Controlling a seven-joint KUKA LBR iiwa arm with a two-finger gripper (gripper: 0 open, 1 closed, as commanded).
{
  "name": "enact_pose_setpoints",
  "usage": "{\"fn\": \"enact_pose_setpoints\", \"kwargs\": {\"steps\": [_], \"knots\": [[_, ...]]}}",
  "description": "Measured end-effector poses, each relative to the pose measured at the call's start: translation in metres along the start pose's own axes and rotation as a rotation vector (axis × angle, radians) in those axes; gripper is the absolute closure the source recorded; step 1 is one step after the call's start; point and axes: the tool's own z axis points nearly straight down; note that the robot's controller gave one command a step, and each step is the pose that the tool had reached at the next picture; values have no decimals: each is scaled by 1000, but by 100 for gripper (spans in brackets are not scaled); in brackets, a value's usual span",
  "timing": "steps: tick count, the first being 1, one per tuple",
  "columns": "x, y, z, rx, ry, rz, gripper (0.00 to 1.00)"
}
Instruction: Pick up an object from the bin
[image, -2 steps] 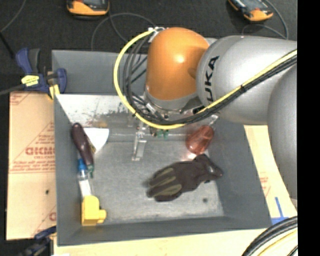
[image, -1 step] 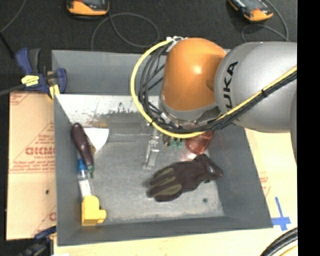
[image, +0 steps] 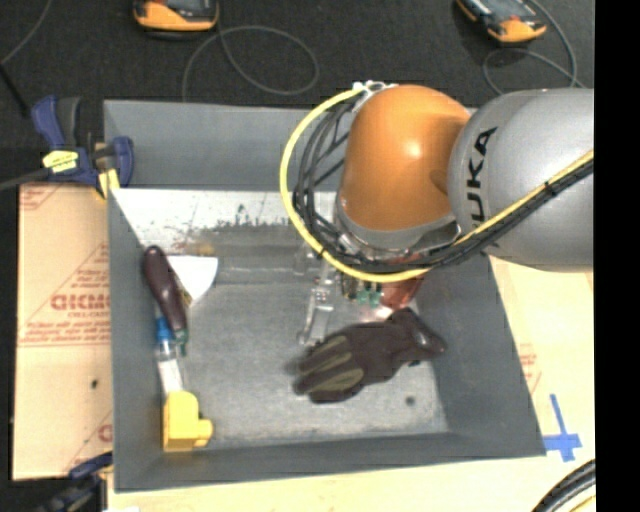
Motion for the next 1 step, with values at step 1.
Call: {"fn": "enact_pose_setpoints", "kwargs": {"steps": [1], "knots": [[5,-11,31,1,3,162,0]]}}
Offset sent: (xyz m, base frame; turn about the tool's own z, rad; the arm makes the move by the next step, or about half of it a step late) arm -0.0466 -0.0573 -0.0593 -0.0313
